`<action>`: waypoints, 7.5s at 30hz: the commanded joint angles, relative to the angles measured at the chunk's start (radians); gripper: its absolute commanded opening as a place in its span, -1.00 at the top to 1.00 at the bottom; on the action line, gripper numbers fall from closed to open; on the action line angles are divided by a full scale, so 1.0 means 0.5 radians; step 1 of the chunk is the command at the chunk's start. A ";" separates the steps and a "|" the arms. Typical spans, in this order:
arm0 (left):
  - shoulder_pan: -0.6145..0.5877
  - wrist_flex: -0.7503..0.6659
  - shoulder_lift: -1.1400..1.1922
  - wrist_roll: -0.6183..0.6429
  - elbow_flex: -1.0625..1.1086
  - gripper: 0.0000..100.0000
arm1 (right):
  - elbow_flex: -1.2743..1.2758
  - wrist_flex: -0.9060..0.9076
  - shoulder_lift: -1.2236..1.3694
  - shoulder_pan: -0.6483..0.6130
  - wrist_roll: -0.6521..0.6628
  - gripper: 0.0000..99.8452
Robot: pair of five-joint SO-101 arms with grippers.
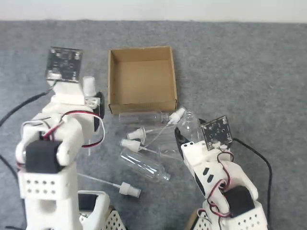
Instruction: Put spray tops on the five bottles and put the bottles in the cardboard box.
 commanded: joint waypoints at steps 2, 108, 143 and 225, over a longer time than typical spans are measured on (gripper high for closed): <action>0.114 -0.163 -0.098 0.104 -0.081 0.98 | 0.052 -0.026 -0.241 -0.041 -0.009 0.87; 1.135 -1.534 -0.236 0.485 0.904 0.98 | 0.651 -0.904 -0.229 -0.192 0.147 0.87; 1.227 -1.249 -0.252 0.298 0.809 0.67 | 0.651 -0.891 -0.229 -0.192 0.147 0.87; 1.022 -1.366 -0.672 0.209 1.180 0.75 | 0.647 -0.855 -0.232 -0.265 0.052 0.87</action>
